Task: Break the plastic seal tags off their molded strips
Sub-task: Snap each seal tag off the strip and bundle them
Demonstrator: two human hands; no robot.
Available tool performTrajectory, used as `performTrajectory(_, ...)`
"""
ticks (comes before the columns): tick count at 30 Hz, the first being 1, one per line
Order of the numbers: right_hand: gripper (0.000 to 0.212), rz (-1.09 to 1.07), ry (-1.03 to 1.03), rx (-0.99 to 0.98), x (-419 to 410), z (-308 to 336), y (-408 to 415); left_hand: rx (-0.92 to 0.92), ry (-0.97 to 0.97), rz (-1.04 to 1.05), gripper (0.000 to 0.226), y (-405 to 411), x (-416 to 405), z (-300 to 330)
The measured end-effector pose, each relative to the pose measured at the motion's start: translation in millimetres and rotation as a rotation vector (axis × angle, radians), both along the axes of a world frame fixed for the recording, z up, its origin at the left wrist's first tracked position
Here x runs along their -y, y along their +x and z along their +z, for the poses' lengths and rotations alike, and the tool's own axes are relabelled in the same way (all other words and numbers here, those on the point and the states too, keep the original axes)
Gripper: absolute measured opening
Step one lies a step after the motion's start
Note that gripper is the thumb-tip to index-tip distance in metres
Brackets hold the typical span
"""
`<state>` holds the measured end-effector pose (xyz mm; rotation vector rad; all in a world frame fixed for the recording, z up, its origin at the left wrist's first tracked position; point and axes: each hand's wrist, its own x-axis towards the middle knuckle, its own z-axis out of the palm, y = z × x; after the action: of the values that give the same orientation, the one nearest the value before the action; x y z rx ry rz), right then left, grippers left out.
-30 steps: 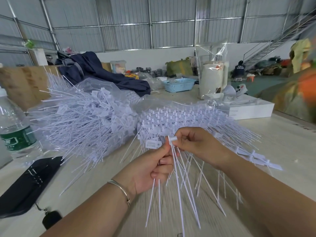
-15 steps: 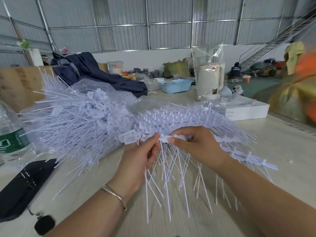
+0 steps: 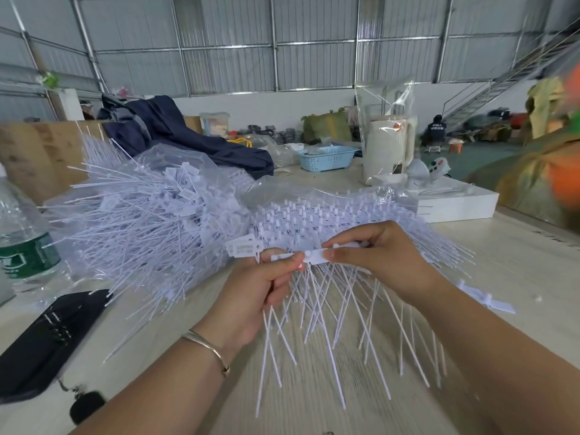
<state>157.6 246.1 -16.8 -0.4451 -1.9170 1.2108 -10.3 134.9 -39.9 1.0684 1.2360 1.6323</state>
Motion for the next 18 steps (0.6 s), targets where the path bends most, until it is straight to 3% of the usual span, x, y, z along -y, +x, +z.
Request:
performTrajectory(8, 0.007, 0.096, -0.060, 0.209, -10.3, 3.0, 9.5, -0.135, -0.239, -0.200, 0.025, -3.9, 4.5, 6.6)
performTrajectory(10, 0.003, 0.073, -0.085, 0.201, -16.4, 6.9, 18.1, -0.093, -0.289, -0.226, 0.036, -11.2, 5.2, 6.7)
performTrajectory(14, 0.003, -0.012, -0.097, 0.104, -31.2, 11.8, 34.8, 0.201, -0.220, -0.305, 0.035, -28.4, 5.8, 6.8)
performTrajectory(18, 0.013, -0.037, -0.017, 0.185, -17.4, 3.4, 16.3, 0.148, -0.223, -0.264, 0.028, -13.0, -0.2, -1.2)
